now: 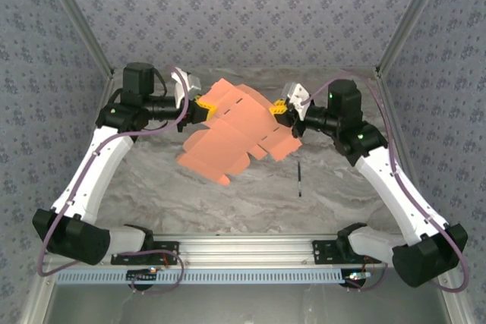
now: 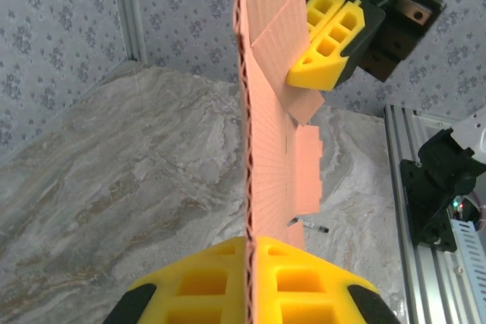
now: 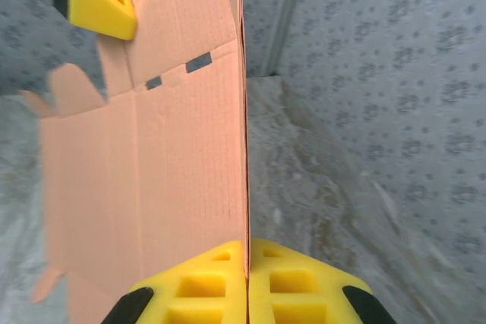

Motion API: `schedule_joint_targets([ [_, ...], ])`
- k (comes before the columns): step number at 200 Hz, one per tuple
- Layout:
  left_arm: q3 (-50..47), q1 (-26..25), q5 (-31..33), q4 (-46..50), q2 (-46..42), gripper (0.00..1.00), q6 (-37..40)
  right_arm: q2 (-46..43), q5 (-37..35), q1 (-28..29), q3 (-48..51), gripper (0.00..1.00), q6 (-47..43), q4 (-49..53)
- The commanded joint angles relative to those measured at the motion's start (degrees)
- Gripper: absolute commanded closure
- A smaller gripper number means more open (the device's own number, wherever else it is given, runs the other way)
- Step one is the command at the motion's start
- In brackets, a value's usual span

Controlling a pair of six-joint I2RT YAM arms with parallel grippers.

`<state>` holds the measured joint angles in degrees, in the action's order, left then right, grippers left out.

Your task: Fold the paper box

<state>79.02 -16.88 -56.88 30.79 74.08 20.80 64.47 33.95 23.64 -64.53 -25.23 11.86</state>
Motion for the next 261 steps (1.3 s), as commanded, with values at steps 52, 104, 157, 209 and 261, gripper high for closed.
schedule_joint_targets([
  [52,-1.41,-1.52,3.07,-9.46,0.1,1.0,-12.98,-0.12,-47.4,16.21,11.78,0.93,-9.65,-23.11],
  [104,-0.71,-2.1,5.35,-10.72,2.4,1.0,-18.27,7.89,-65.52,23.29,14.51,0.93,-20.04,-36.37],
  [157,-0.56,-2.11,9.4,-10.72,4.77,1.0,-20.58,12.31,-68.23,24.5,13.96,0.94,-20.17,-36.5],
  [209,-4.56,-1.75,14.54,-10.88,5.38,0.97,-20.59,6.95,-39.47,14.68,5.85,0.95,3.57,-2.46],
  [261,-11.59,-1.56,16.34,-17.15,9.22,0.89,-24.27,10.36,-26.38,8.71,5.74,0.97,14.74,9.33],
])
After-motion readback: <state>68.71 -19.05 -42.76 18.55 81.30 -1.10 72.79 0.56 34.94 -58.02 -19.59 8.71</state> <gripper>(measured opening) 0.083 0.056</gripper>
